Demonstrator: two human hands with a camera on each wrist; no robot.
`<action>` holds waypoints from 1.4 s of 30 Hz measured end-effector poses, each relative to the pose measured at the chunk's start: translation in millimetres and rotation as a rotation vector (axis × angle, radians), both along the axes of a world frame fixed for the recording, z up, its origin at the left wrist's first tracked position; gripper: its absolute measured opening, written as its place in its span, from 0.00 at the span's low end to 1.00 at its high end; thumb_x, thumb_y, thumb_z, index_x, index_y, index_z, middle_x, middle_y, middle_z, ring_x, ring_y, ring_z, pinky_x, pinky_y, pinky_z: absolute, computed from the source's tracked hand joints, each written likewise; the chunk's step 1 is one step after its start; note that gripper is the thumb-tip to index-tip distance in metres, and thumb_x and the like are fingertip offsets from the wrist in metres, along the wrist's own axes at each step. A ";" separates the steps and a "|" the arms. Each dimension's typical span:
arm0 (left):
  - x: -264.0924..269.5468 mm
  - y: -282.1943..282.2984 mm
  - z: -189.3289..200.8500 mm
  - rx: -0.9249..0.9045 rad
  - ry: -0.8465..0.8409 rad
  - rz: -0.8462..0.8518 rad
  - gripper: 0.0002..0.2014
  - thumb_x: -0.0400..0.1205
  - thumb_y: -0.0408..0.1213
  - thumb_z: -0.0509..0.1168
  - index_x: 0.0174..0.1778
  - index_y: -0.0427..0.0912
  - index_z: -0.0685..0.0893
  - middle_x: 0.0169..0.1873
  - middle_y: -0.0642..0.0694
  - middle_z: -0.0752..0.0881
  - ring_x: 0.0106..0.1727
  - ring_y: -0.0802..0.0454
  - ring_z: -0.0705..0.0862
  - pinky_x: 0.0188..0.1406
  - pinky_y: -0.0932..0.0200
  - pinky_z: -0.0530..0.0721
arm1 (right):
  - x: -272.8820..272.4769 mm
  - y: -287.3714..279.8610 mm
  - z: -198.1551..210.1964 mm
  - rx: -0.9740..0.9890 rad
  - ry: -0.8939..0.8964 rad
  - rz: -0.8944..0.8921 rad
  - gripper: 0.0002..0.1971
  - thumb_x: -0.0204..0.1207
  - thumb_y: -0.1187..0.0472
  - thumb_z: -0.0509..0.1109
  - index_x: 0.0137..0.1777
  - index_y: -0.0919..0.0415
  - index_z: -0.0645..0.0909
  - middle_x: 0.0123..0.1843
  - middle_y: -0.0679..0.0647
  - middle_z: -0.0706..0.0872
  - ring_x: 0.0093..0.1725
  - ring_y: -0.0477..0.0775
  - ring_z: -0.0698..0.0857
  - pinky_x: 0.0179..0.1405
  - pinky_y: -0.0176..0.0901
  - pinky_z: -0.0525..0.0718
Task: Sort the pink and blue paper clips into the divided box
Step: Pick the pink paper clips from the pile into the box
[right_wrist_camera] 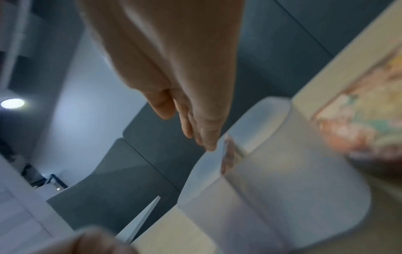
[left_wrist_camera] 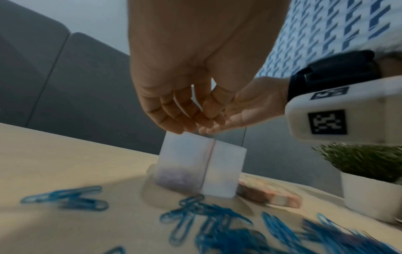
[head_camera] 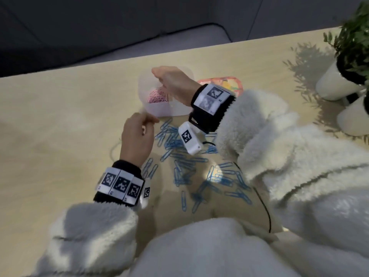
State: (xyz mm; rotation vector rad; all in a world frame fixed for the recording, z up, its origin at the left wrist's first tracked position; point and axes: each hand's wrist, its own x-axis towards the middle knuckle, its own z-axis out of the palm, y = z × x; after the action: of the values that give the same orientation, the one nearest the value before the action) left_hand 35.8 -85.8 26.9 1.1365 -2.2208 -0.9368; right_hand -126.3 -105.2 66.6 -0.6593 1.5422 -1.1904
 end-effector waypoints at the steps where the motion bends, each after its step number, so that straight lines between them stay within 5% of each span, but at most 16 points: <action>1: 0.1 8.2 -2.4 0.030 -0.014 -0.030 0.11 0.79 0.27 0.56 0.43 0.42 0.84 0.42 0.50 0.82 0.48 0.49 0.81 0.43 0.57 0.77 | -4.0 12.3 6.7 -0.041 -0.006 -0.029 0.08 0.82 0.65 0.56 0.47 0.60 0.77 0.43 0.54 0.78 0.44 0.52 0.78 0.55 0.48 0.79; 4: -8.3 32.0 -11.3 0.090 -0.086 -0.184 0.10 0.79 0.25 0.58 0.43 0.40 0.84 0.42 0.48 0.83 0.45 0.48 0.80 0.41 0.58 0.74 | -24.9 65.5 13.6 -0.103 0.083 -0.072 0.11 0.81 0.67 0.57 0.52 0.69 0.81 0.41 0.56 0.81 0.36 0.51 0.82 0.34 0.36 0.78; 10: -49.1 80.6 -36.5 0.090 -0.353 -0.693 0.13 0.74 0.35 0.57 0.48 0.39 0.85 0.45 0.38 0.85 0.50 0.39 0.82 0.51 0.50 0.79 | -70.5 192.6 -33.4 0.111 0.388 -0.076 0.11 0.79 0.73 0.60 0.41 0.61 0.80 0.23 0.43 0.84 0.18 0.35 0.80 0.19 0.24 0.75; 12: -64.9 91.3 -44.1 0.060 -0.372 -0.737 0.11 0.76 0.33 0.59 0.49 0.38 0.85 0.47 0.37 0.85 0.52 0.38 0.82 0.52 0.50 0.78 | -80.1 226.7 -52.9 0.215 0.523 -0.052 0.09 0.78 0.73 0.62 0.44 0.66 0.83 0.26 0.46 0.83 0.20 0.32 0.78 0.23 0.22 0.74; 15: -87.6 100.8 -49.5 0.008 -0.407 -0.758 0.10 0.78 0.30 0.60 0.52 0.36 0.83 0.52 0.36 0.83 0.56 0.39 0.80 0.54 0.51 0.74 | -85.6 261.6 -79.3 0.337 0.678 -0.045 0.07 0.75 0.68 0.67 0.41 0.59 0.86 0.34 0.54 0.86 0.25 0.37 0.81 0.34 0.39 0.78; 19: -105.0 107.0 -57.9 -0.081 -0.494 -0.778 0.10 0.78 0.35 0.63 0.54 0.37 0.80 0.53 0.37 0.80 0.58 0.38 0.78 0.56 0.46 0.77 | -73.7 274.4 -91.1 0.320 0.728 -0.063 0.07 0.73 0.67 0.69 0.41 0.56 0.87 0.39 0.50 0.87 0.30 0.35 0.79 0.40 0.37 0.77; 22: -109.0 111.7 -61.9 -0.159 -0.515 -0.771 0.09 0.79 0.34 0.62 0.53 0.36 0.79 0.53 0.36 0.80 0.57 0.36 0.78 0.55 0.45 0.75 | -60.4 267.1 -91.6 0.238 0.737 -0.049 0.03 0.71 0.66 0.72 0.42 0.59 0.87 0.40 0.50 0.86 0.41 0.50 0.84 0.50 0.47 0.82; 28: -105.6 112.2 -64.8 -0.122 -0.503 -0.744 0.06 0.79 0.31 0.59 0.50 0.35 0.79 0.49 0.36 0.82 0.53 0.37 0.80 0.49 0.44 0.78 | -43.3 259.0 -93.0 0.331 0.977 0.199 0.04 0.72 0.59 0.71 0.44 0.58 0.82 0.46 0.54 0.86 0.48 0.58 0.82 0.47 0.48 0.77; 32: -95.7 107.5 -67.0 -0.119 -0.467 -0.794 0.06 0.80 0.31 0.60 0.50 0.38 0.81 0.50 0.39 0.82 0.55 0.40 0.79 0.52 0.46 0.79 | -42.1 267.7 -93.5 0.208 0.822 0.068 0.05 0.72 0.66 0.70 0.36 0.60 0.80 0.37 0.53 0.83 0.40 0.58 0.82 0.44 0.50 0.80; 37: -92.3 108.3 -63.3 -0.103 -0.324 -0.755 0.08 0.81 0.34 0.58 0.51 0.37 0.81 0.50 0.39 0.83 0.53 0.43 0.79 0.55 0.50 0.77 | -44.1 275.1 -84.9 0.175 0.312 -0.196 0.11 0.74 0.72 0.70 0.33 0.58 0.77 0.23 0.51 0.80 0.23 0.50 0.77 0.26 0.38 0.75; 39: -95.1 111.3 -55.0 0.092 -0.197 -0.723 0.10 0.81 0.36 0.60 0.56 0.39 0.78 0.51 0.43 0.84 0.49 0.50 0.80 0.50 0.62 0.75 | -44.7 273.2 -81.0 0.109 0.203 -0.226 0.10 0.74 0.74 0.69 0.35 0.60 0.78 0.20 0.49 0.83 0.20 0.43 0.80 0.23 0.34 0.79; 42: -102.7 112.7 -44.2 0.395 -0.108 -0.706 0.13 0.81 0.41 0.63 0.61 0.43 0.77 0.42 0.52 0.83 0.41 0.56 0.80 0.41 0.67 0.76 | -46.1 264.2 -74.7 0.031 0.131 -0.262 0.08 0.73 0.75 0.68 0.37 0.63 0.80 0.21 0.48 0.84 0.22 0.41 0.83 0.25 0.31 0.84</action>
State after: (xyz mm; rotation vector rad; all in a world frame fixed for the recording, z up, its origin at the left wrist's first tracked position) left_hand -67.0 26.9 -17.3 0.5288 -2.6534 -1.6834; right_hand -172.4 159.0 -8.1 -0.5355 1.7953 -1.3352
